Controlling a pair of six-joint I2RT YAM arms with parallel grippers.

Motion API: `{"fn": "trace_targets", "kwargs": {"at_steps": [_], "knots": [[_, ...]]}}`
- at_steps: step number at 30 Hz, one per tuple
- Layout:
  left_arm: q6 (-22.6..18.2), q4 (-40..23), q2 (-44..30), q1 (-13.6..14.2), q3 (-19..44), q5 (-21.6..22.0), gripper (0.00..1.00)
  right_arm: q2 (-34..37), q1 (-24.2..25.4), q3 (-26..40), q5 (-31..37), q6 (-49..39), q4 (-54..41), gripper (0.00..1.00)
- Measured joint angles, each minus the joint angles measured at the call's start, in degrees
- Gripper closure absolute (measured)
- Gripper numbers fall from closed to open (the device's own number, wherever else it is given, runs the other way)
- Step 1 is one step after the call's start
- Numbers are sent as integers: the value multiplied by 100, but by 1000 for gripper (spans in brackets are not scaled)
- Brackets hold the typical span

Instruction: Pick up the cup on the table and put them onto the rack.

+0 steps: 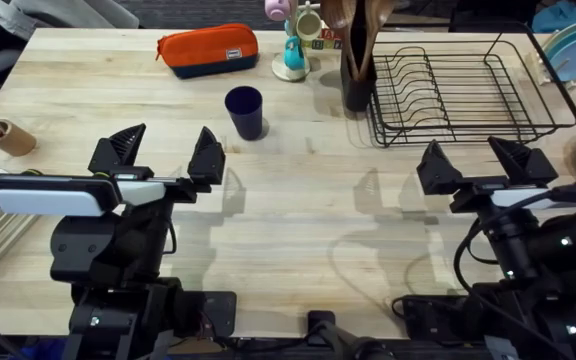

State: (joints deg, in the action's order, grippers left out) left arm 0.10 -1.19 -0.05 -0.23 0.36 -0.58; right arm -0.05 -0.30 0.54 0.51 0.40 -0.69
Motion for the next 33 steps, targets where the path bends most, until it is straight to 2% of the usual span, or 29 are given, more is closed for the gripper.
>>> {"fn": "trace_targets", "kwargs": {"at_steps": [18, 22, 26, 32, 33], "knots": [[-142, -9, 0, 0, 0, 0, 8, 7, 0, 15, 52, 0, -81, 5], [-164, -464, -2, 0, 141, -104, 9, 4, 0, 145, 56, 0, -390, 6], [-232, -1223, -254, -2, 863, -138, 9, 49, -2, 743, 57, 0, -1524, 5], [-317, -1928, -1266, -1, 2318, -140, 9, 618, -2, 2033, 57, 0, -2272, 5], [-332, -2239, -1976, -2, 3062, -154, 8, 1087, -2, 2717, 57, 0, -2640, 5]]}}
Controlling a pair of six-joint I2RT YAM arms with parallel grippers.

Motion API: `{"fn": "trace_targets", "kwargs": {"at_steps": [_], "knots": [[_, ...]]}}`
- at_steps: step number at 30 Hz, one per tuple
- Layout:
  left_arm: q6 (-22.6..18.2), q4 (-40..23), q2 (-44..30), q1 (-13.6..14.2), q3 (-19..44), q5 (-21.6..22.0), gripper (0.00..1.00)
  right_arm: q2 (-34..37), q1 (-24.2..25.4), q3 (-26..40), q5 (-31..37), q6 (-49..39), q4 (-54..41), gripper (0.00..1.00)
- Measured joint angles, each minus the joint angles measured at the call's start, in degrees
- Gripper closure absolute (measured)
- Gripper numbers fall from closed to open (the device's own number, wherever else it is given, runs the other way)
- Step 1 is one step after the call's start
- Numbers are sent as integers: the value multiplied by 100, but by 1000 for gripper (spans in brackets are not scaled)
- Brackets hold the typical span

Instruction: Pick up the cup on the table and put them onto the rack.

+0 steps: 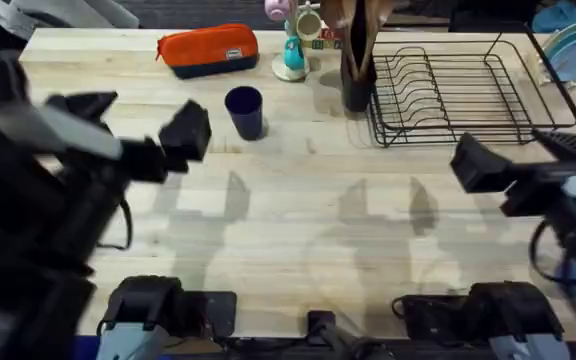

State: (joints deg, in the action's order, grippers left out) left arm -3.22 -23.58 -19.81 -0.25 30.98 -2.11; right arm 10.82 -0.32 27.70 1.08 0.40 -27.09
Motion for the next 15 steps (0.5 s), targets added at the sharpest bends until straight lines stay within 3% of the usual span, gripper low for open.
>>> {"fn": "trace_targets", "kwargs": {"at_steps": [6, 15], "knots": [[-9, -610, -1256, -1, 1448, -10, 8, 1153, 0, 1266, 0, 0, -549, 5], [-26, -2192, -2652, -1, 3560, -24, 8, 2744, 0, 3166, 0, -1, -1351, 5]]}}
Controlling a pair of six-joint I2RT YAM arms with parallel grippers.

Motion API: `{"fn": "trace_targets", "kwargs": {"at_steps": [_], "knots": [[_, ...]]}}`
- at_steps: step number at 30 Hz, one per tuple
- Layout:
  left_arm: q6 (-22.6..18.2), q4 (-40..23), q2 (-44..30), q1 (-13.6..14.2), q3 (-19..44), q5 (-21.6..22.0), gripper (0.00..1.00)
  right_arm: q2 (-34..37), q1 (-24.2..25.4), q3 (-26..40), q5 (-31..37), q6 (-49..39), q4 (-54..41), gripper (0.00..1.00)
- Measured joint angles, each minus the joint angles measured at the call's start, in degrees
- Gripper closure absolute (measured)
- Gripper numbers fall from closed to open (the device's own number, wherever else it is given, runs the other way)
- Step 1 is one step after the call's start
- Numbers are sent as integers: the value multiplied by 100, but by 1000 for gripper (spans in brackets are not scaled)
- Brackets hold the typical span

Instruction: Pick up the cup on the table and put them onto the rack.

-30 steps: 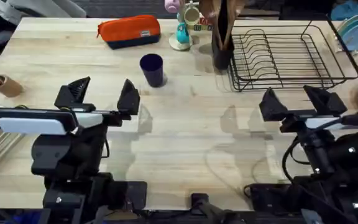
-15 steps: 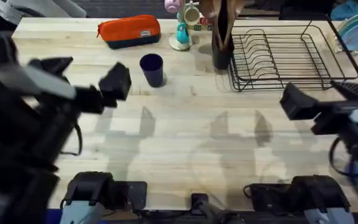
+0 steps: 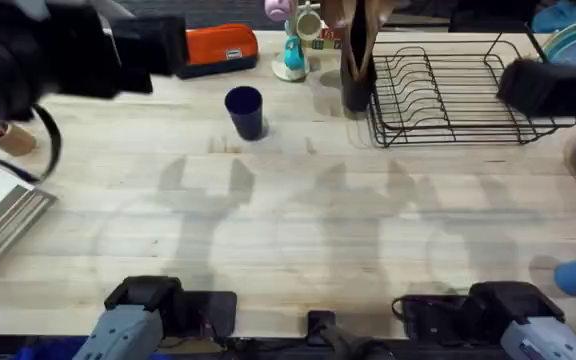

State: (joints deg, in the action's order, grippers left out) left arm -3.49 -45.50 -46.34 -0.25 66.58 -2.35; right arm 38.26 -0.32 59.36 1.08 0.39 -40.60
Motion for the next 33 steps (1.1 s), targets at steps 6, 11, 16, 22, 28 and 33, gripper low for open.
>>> {"fn": "trace_targets", "kwargs": {"at_steps": [6, 11, 16, 22, 28, 33], "knots": [[0, -479, -600, 0, 620, 0, 7, 597, 0, 492, -2, 1, -145, 5], [-2, -508, -738, 0, 628, 0, 8, 674, 0, 493, -2, 1, -166, 5], [0, -528, -729, 0, 628, 0, 7, 669, 0, 500, -2, 7, -151, 5], [0, -519, -735, 0, 628, 0, 8, 669, 0, 500, -4, 341, -175, 5], [2, -566, -1079, 2, 664, -4, 8, 674, 0, 500, -48, 457, -181, 5], [-44, -664, -1794, 151, 921, -4, 8, 765, 0, 500, -75, 480, -181, 5]]}}
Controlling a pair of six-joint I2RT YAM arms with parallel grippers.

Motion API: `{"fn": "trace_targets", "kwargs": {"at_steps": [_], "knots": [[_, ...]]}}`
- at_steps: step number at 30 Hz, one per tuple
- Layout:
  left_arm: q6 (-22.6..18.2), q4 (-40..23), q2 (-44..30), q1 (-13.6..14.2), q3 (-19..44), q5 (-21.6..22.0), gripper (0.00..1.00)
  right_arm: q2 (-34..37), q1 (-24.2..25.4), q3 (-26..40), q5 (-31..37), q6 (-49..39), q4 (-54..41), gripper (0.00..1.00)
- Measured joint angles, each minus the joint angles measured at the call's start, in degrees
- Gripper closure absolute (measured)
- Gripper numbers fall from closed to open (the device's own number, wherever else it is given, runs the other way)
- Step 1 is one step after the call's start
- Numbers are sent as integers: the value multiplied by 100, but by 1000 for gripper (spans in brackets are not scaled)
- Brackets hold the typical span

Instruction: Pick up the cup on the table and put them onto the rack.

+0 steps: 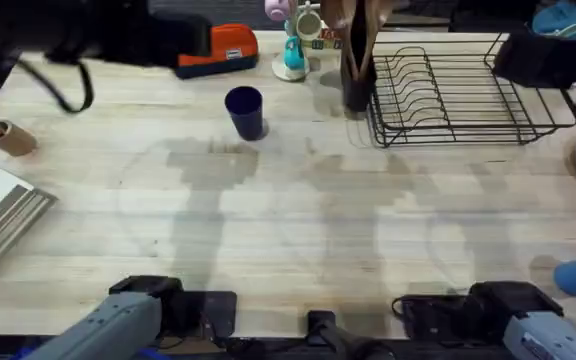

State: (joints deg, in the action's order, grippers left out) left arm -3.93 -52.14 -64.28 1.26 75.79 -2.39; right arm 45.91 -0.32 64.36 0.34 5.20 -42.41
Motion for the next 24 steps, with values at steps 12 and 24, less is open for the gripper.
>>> {"fn": "trace_targets", "kwargs": {"at_steps": [12, 24], "knots": [[-22, 28, -1337, 247, 656, -44, 8, 398, 0, 0, -43, 107, 0, 5], [-17, 184, -2460, 247, 656, -106, 7, 398, 0, 0, -43, 125, 6, 5]]}}
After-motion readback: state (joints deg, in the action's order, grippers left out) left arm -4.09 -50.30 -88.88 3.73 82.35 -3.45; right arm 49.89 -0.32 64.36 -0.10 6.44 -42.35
